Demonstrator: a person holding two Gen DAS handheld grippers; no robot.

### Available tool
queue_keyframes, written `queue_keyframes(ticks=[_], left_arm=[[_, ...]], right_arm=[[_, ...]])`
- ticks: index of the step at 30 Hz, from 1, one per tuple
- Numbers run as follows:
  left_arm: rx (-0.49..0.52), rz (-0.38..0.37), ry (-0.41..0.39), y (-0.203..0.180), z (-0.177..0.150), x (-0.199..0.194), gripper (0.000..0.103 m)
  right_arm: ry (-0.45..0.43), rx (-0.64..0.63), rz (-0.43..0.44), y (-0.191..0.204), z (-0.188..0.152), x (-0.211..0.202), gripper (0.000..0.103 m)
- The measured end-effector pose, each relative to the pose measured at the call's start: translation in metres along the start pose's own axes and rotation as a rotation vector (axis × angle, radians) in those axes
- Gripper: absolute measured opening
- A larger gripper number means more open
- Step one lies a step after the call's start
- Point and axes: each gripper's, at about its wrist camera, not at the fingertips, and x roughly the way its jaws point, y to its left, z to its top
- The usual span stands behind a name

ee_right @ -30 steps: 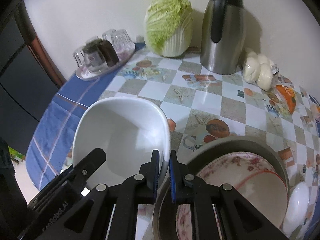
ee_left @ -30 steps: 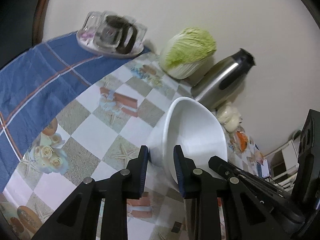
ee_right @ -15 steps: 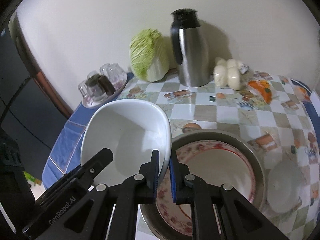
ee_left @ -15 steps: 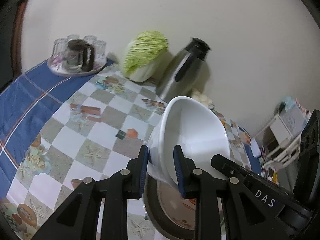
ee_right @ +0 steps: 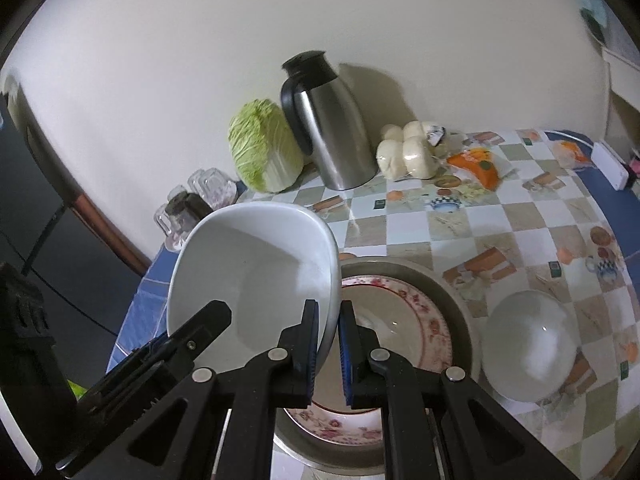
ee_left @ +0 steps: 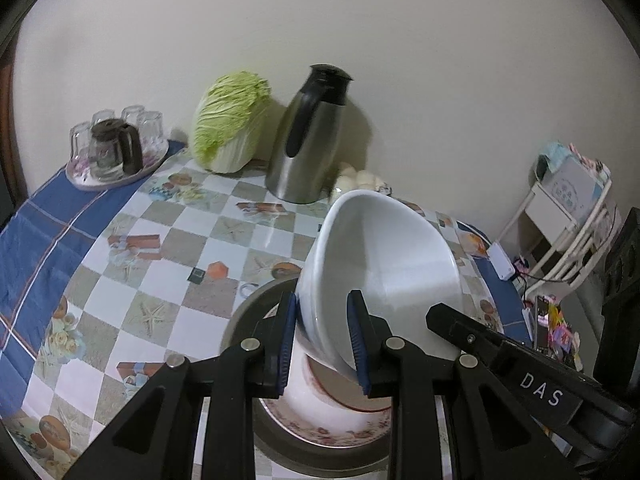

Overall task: Organize plates and bowls
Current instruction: 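Lift the square bowl with both grippers and carry it over the tray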

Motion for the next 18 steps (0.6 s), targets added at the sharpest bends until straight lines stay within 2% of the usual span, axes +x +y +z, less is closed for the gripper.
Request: queue_keyframes(ticks=[6,18], left_arm=[[0.055,0.027,0.012,-0.021,-0.004,0.003,0.027],[0.074,0.067,0.047,-0.04,-0.012,0.013,0.027]], right_arm=[[-0.004,0.047,0.02,-0.021,-0.003,-0.009,0.012],[0.002,0.07,0.055,-0.043,-0.004,-0.014,0.014]])
